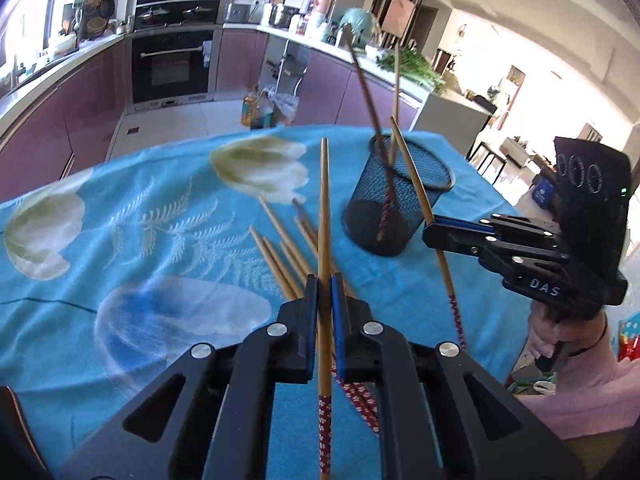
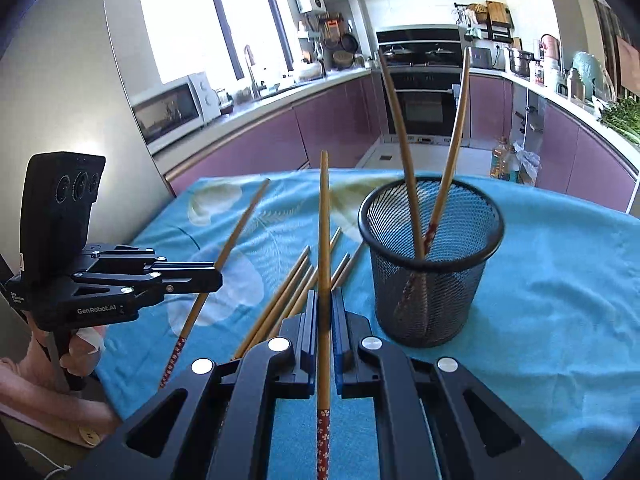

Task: Organize utensils
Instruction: 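Raise both held chopsticks upright and lower them into the mesh cup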

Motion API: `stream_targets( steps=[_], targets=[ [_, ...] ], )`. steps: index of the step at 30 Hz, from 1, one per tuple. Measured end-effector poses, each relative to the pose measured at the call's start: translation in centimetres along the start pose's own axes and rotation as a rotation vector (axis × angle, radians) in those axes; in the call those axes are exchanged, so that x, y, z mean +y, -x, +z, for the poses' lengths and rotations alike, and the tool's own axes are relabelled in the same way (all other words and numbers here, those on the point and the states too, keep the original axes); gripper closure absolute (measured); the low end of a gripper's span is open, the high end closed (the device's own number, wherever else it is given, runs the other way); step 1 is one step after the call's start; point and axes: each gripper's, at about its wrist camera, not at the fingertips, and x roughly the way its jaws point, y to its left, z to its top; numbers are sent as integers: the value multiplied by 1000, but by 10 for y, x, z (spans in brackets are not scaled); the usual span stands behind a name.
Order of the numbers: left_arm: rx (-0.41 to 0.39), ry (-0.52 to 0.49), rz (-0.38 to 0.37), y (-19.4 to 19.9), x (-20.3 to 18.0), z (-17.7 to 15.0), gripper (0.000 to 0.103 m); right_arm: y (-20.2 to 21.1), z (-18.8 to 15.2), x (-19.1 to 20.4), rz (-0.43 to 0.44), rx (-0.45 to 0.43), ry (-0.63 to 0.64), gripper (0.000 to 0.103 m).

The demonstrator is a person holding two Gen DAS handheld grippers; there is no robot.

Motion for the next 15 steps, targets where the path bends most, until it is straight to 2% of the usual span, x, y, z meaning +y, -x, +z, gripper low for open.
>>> stream_targets(
  steps=[8, 15],
  targets=[
    [-85, -14, -68, 38, -9, 11, 96, 22, 8, -4, 13, -71, -7, 97],
    [-148, -31, -84, 60, -15, 22, 95, 36, 17, -10, 12, -120, -9, 97]
  ],
)
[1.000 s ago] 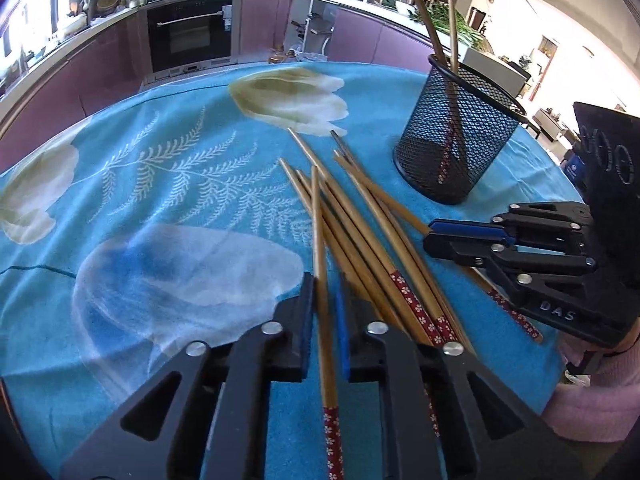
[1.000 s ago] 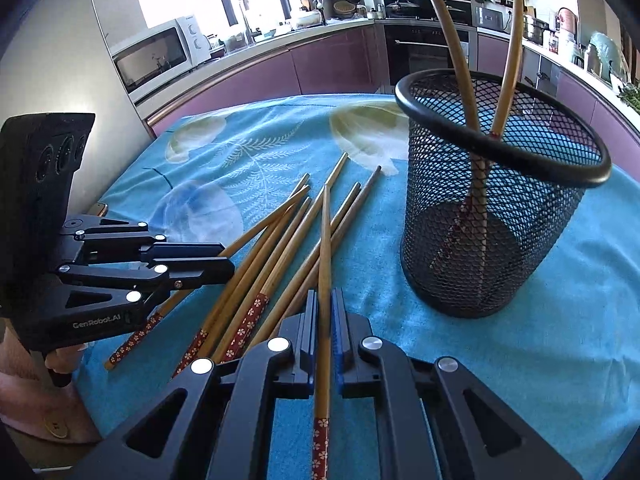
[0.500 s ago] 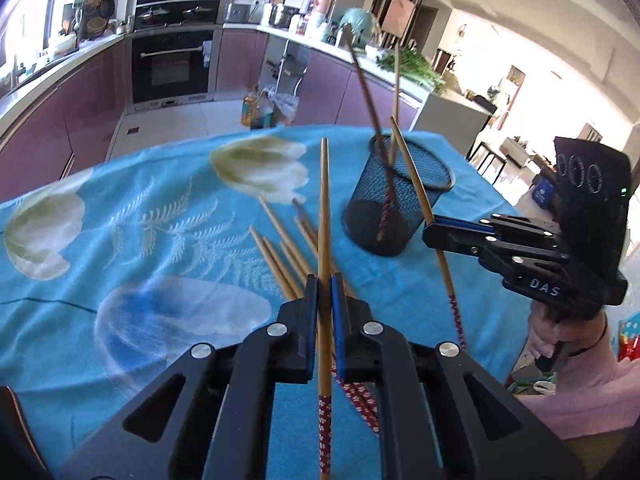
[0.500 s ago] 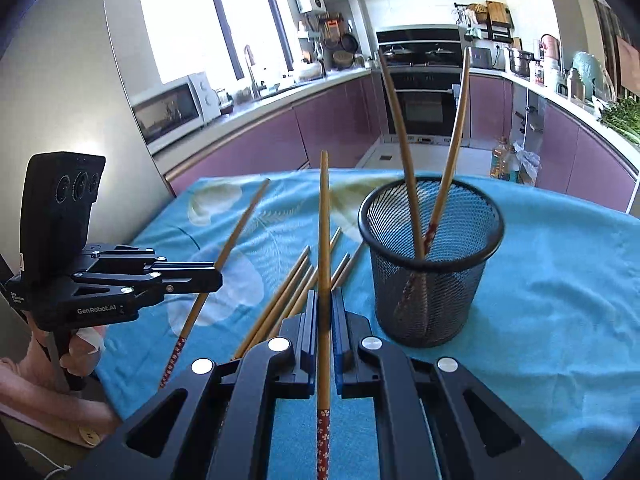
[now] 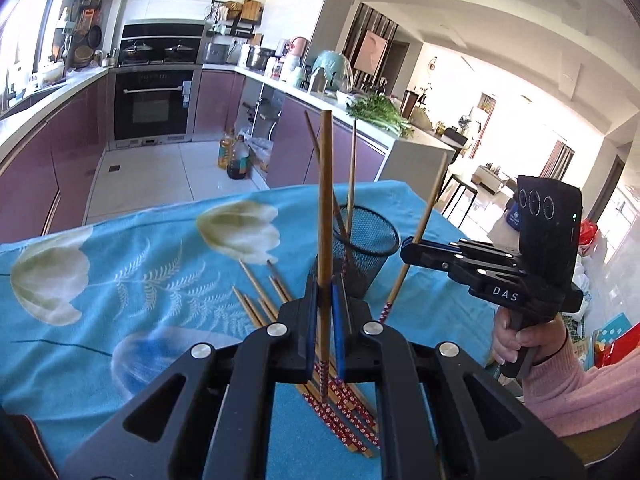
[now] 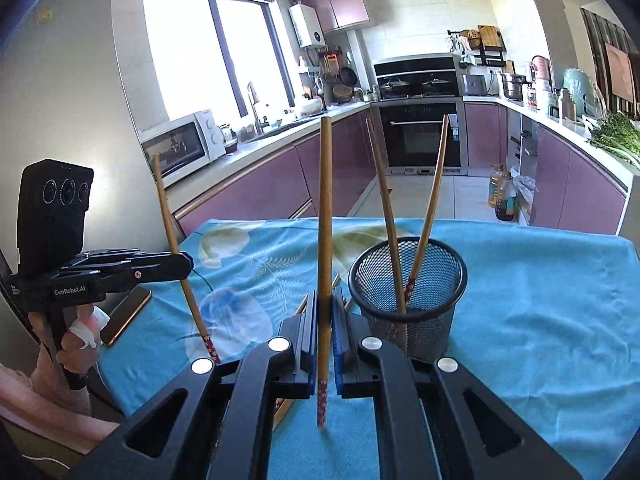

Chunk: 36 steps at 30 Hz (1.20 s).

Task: Organize utensils
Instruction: 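Raise both held chopsticks upright and lower them into the mesh cup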

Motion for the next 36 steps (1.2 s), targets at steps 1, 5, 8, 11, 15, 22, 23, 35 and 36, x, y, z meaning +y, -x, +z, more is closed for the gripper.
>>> stream_targets(
  steps=[1, 5, 8, 11, 15, 22, 23, 35, 36],
  targets=[
    [-10, 1, -6, 2, -1, 4, 95, 2, 3, -1, 1, -7, 1, 97],
    [-48, -5, -19, 5, -7, 17, 95, 9, 13, -1, -4, -36, 16, 97],
    [-74, -5, -31, 3, -10, 30, 95, 14, 23, -2, -9, -62, 32, 97],
    [-98, -14, -36, 1, -17, 45, 96, 20, 35, -2, -22, -88, 50, 97],
    [-142, -34, -54, 0, -29, 65, 95, 29, 51, -3, -38, -125, 71, 97],
    [-191, -74, -58, -13, -50, 99, 96, 38, 79, -10, -73, -179, 109, 97],
    [-193, -80, -55, -16, -52, 102, 96, 37, 81, -11, -78, -183, 112, 97],
    [-77, -139, -11, -68, -65, 101, 95, -3, 78, -34, -130, -100, 94, 97],
    [-63, -141, -11, -73, -64, 99, 95, -6, 76, -33, -130, -85, 90, 97]
  ],
)
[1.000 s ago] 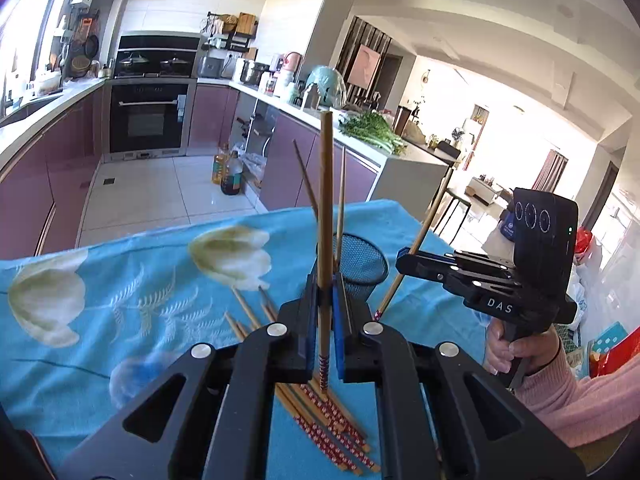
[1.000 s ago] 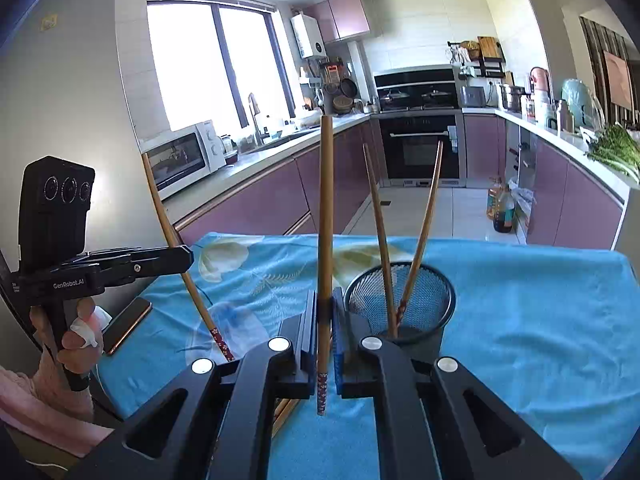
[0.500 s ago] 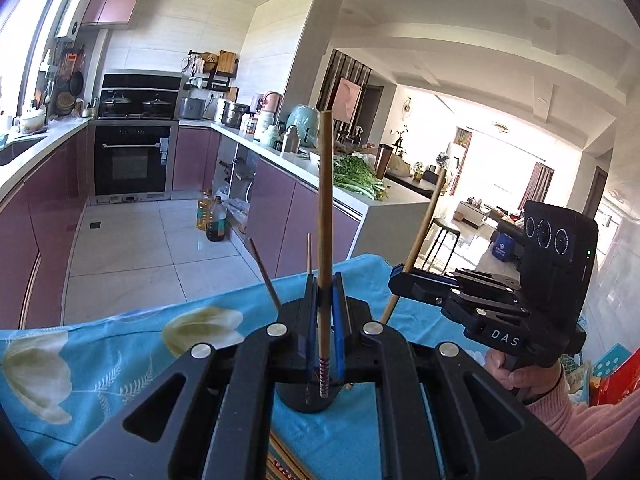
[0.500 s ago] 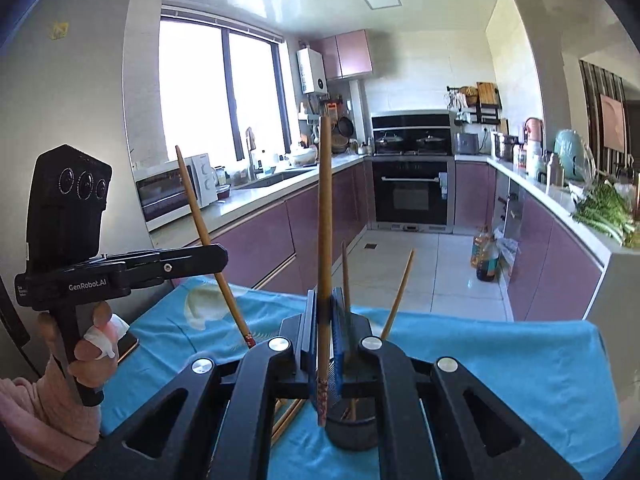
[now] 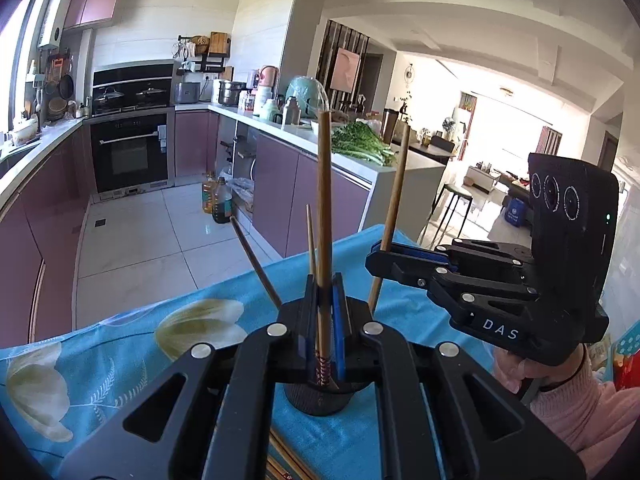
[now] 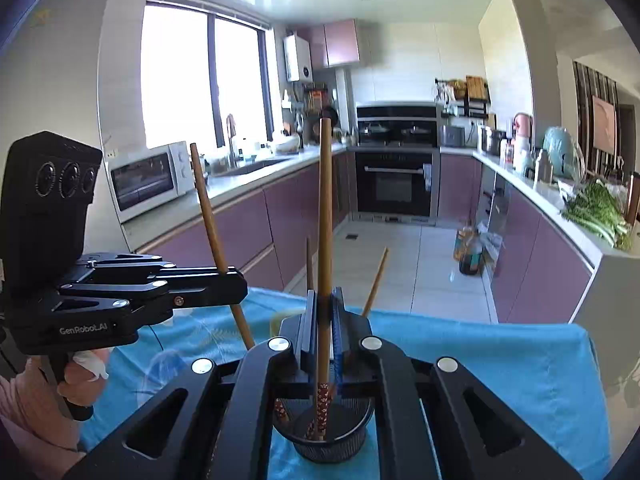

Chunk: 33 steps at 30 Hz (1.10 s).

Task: Organize utensils
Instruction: 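Raise both held chopsticks upright and lower them into the mesh cup, then open both tools to drop the chopsticks into the cup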

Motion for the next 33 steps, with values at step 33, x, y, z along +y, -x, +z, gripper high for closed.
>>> stream_targets(
  steps=[33],
  targets=[
    [73, 44, 107, -24, 32, -35, 64, -32, -35, -12, 39, 111, -103, 75]
  ],
)
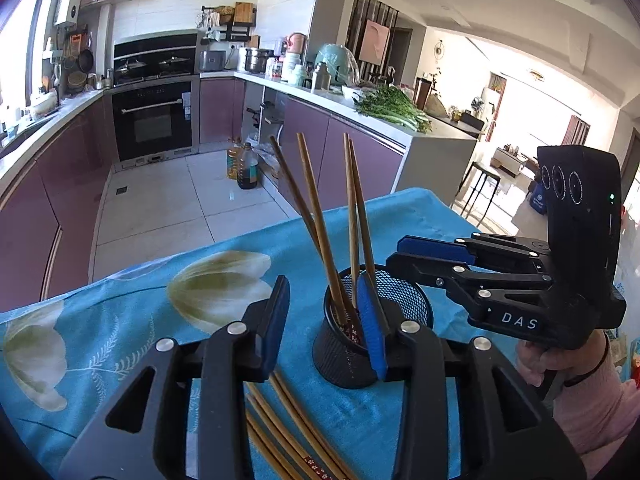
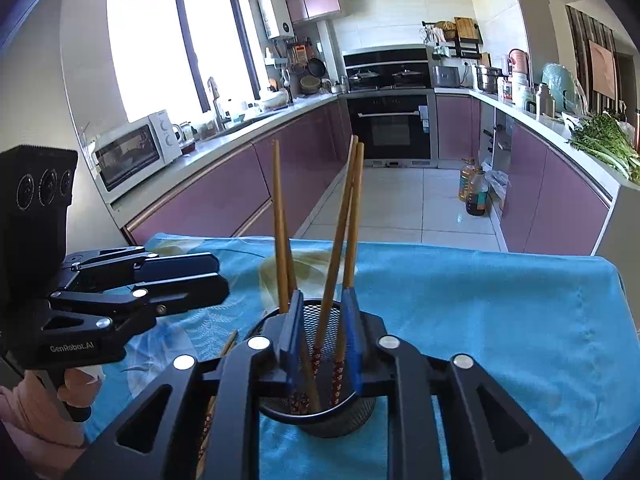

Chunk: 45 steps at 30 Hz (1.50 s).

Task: Organize utensils
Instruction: 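Open both tools to drop the chopsticks into the cup, then move both tools back over the remaining chopsticks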

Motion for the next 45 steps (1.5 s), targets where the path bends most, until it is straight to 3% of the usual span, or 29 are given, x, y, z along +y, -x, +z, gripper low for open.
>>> stream_targets(
  steps=[2, 5, 9, 16, 25, 45],
  targets=[
    [-42, 0, 22, 18, 3, -4, 60, 9, -3, 7, 20, -22, 11, 74],
    [-87, 10, 51, 42, 10, -15, 53, 23, -10, 19, 61, -49, 39, 65],
    [-102, 12, 98, 64, 17, -36, 45, 30, -24, 38, 112, -34, 88, 61],
    [26, 22, 148, 55, 28, -86, 45, -5, -64, 64, 173, 117, 95, 57],
    [189, 55, 167, 23, 36, -140, 44, -38, -97, 77, 136, 255, 71, 57],
    [254, 58, 146, 9, 35, -154, 45, -46, -112, 77, 77, 301, 78, 58]
  ],
)
